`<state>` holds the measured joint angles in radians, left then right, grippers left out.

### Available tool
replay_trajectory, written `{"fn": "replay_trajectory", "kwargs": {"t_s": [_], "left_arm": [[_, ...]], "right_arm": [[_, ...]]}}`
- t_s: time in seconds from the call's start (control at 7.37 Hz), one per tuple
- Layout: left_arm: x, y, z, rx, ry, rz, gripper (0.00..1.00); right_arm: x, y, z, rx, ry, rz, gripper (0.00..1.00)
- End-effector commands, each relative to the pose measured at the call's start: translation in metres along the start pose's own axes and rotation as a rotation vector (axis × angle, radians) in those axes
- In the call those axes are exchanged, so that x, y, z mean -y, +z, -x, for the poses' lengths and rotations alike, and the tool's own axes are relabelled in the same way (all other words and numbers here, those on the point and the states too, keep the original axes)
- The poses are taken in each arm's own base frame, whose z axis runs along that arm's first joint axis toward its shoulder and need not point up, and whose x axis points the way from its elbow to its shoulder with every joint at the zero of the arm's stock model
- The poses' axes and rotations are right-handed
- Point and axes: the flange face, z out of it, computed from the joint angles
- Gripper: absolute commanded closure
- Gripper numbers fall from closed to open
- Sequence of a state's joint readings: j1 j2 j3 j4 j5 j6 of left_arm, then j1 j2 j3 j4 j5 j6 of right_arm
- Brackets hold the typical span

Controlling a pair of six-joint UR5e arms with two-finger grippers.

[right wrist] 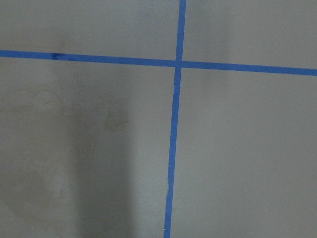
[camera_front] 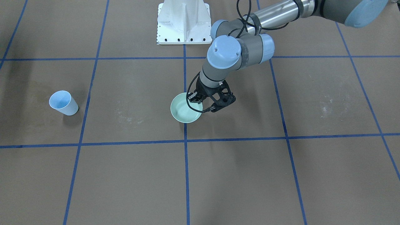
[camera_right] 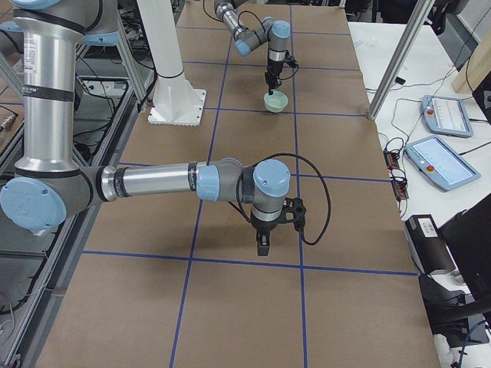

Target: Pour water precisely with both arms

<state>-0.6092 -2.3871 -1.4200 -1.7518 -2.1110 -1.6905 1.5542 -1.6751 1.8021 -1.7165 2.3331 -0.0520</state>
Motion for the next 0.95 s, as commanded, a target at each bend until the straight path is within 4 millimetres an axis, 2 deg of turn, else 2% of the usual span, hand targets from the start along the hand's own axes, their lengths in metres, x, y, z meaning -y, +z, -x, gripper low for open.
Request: {"fn": "replay_trajectory", "kwargs": {"t_s": [0.0, 0.14, 0.27, 0.41, 0.54, 0.68, 0.81], "left_arm": [[0.001, 0.017, -0.005, 0.002, 0.006, -0.003, 1.00], [0.008, 0.025, -0.002, -0.002, 0.009, -0.005, 0.92], [0.011, 0.030, 0.000, -0.015, 0.028, -0.004, 0.13], [0.011, 0.023, -0.002, -0.031, 0.034, -0.010, 0.00], [0.011, 0.006, -0.006, -0.057, 0.039, -0.013, 0.00], [0.014, -0.029, -0.012, -0.103, 0.044, -0.023, 0.00], [0.018, -0.074, -0.012, -0.117, 0.024, -0.022, 0.00]], "right_arm": [[0.000, 0.002, 0.000, 0.000, -0.001, 0.004, 0.00], [0.001, 0.001, 0.001, 0.000, -0.002, 0.003, 0.00], [0.001, 0.001, 0.001, 0.000, -0.003, 0.002, 0.00], [0.006, -0.002, 0.004, -0.002, -0.012, -0.006, 0.00], [0.013, -0.010, 0.011, -0.001, -0.030, -0.023, 0.00], [0.021, -0.019, 0.019, -0.005, -0.050, -0.041, 0.00], [0.041, -0.035, 0.035, -0.010, -0.090, -0.075, 0.00]]}}
